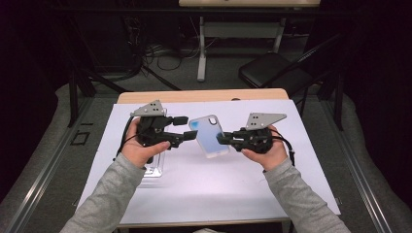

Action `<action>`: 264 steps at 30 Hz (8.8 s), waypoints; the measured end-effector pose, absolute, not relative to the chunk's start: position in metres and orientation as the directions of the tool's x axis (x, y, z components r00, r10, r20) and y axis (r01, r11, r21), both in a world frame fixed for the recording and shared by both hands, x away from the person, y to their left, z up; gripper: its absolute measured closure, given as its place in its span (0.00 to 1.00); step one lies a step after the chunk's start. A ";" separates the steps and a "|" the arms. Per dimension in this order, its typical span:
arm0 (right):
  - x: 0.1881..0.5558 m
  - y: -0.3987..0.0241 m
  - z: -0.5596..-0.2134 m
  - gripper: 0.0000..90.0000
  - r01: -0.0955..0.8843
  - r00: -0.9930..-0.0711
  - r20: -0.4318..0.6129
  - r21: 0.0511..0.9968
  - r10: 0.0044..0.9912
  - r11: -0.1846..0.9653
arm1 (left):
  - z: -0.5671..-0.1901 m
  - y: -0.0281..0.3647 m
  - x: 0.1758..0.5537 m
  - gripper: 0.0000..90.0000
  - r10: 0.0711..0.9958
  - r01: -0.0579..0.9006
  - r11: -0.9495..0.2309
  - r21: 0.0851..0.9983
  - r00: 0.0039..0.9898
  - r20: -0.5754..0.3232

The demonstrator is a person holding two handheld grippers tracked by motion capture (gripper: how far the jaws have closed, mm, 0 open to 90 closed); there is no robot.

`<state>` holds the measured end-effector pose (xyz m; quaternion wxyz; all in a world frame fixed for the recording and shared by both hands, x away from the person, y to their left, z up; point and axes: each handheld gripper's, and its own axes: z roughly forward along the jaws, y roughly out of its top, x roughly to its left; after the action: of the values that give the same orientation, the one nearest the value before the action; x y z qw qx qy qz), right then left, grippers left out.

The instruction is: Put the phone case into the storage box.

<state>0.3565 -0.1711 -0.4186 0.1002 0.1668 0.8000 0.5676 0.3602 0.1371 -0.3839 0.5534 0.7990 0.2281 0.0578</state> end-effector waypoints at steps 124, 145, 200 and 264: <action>0.361 -0.171 -0.432 0.73 0.219 -0.879 0.152 0.971 0.452 0.100 | -0.406 0.115 0.348 0.93 0.596 0.346 -0.095 0.933 0.770 -0.225; 0.360 -0.168 -0.429 0.41 0.153 -0.876 0.053 0.973 0.479 0.171 | -0.401 0.133 0.356 0.93 0.639 0.336 -0.093 0.937 0.742 -0.203; 0.338 -0.227 -0.434 0.02 0.217 -0.701 -0.008 0.951 0.713 0.223 | -0.386 0.265 0.393 0.93 0.836 0.344 -0.040 0.938 0.525 -0.157; 0.332 -0.266 -0.458 0.02 0.262 -0.624 0.056 0.955 0.780 0.142 | -0.469 0.254 0.488 0.93 0.894 0.503 -0.148 0.852 0.436 -0.102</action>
<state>0.3325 -0.2660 -0.4580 0.2374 0.3632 0.7172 0.5453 0.4877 0.2545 -0.4686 0.4398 0.7242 0.4823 0.2225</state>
